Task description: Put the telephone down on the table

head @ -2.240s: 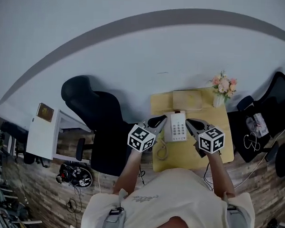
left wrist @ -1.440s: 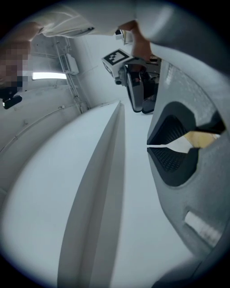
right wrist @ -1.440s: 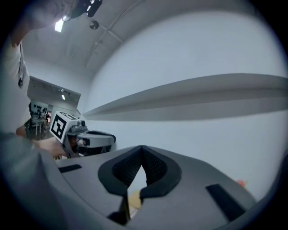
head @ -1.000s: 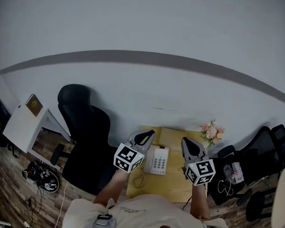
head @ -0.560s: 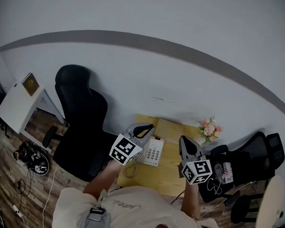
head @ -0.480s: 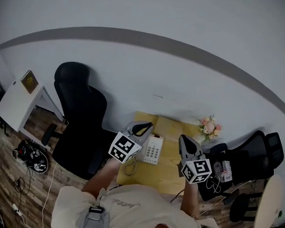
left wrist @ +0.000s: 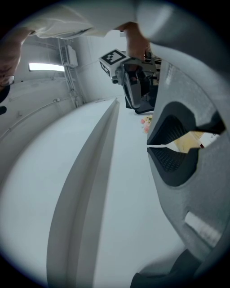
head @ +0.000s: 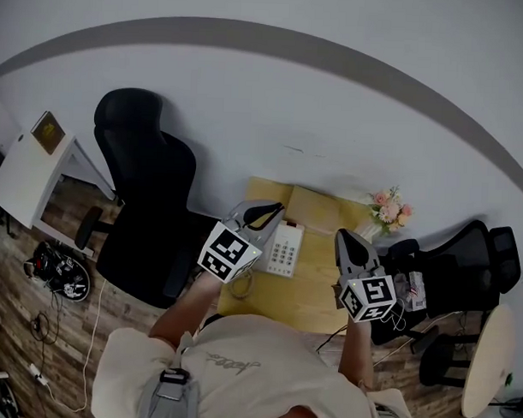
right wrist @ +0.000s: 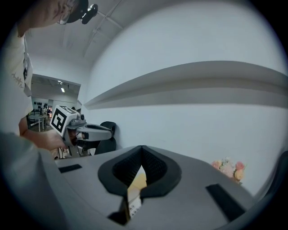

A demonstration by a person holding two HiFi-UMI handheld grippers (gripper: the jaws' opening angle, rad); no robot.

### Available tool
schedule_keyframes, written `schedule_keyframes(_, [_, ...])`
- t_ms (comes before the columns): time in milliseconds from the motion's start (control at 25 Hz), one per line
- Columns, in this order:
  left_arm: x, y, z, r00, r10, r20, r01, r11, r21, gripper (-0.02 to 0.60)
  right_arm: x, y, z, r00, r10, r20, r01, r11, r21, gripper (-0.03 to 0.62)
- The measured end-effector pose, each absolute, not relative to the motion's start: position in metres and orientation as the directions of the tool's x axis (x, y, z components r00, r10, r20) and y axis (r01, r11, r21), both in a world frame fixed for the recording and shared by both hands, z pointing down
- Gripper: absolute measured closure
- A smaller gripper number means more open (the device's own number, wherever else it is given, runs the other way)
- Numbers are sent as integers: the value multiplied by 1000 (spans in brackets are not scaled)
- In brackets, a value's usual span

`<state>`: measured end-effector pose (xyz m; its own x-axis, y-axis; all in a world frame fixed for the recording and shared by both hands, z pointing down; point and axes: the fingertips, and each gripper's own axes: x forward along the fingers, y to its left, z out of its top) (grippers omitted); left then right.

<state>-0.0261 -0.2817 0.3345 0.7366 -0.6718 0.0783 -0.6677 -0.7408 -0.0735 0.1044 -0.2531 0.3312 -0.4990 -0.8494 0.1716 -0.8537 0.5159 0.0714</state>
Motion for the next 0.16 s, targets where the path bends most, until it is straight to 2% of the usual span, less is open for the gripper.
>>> schedule_keyframes(160, [-30, -286, 333, 746, -662, 75, -657, -749, -85, 554, 103, -253, 333, -488, -857, 168, -861, 503, 67, 592])
